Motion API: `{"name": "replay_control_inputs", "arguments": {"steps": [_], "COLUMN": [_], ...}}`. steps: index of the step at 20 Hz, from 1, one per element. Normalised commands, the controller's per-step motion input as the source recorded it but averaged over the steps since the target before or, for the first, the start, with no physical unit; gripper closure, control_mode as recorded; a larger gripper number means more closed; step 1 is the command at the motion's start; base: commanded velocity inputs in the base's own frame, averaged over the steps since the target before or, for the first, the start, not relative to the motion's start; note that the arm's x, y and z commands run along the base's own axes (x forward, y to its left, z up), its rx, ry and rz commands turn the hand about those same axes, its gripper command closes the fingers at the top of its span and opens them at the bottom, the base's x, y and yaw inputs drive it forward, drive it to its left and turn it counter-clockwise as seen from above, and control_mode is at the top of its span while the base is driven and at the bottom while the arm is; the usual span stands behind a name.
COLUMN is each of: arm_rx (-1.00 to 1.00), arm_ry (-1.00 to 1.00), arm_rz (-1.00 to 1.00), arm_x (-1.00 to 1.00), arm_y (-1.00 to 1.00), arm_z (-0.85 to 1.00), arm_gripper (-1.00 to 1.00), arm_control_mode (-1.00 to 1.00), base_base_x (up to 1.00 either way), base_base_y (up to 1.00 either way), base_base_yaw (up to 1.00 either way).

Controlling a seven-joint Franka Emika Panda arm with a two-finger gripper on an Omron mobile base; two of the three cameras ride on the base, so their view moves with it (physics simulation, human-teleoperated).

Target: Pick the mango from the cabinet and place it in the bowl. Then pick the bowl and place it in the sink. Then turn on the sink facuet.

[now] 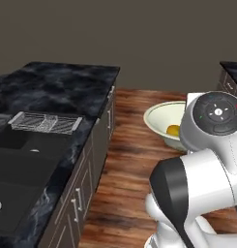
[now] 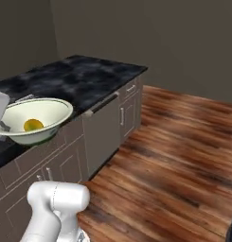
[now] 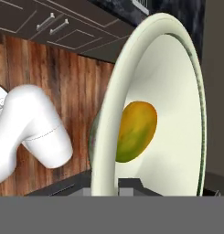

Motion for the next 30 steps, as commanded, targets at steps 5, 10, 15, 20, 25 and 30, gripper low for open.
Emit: {"name": "replay_control_inputs", "arguments": {"steps": [5,10,15,20,25,30], "arm_rx": [0.00,0.00,0.00,0.00,0.00,0.00], "arm_ry": [0.00,0.00,0.00,0.00,0.00,0.00], "arm_rz": [0.00,0.00,0.00,0.00,0.00,0.00], "arm_x": [0.00,0.00,0.00,0.00,0.00,0.00], "arm_y": [0.00,0.00,0.00,0.00,0.00,0.00], "arm_z": [0.00,0.00,0.00,0.00,0.00,0.00], "arm_gripper": [1.00,1.00,1.00,1.00,1.00,1.00], "arm_control_mode": [1.00,1.00,1.00,1.00,1.00,1.00], "base_base_x": [0.85,0.69,0.40,0.43,0.47,0.49], "base_base_y": [-0.18,-0.24,-0.26,-0.26,-0.34,-0.24], "base_base_yaw": [0.66,0.66,0.68,0.65,0.38,0.34]}}
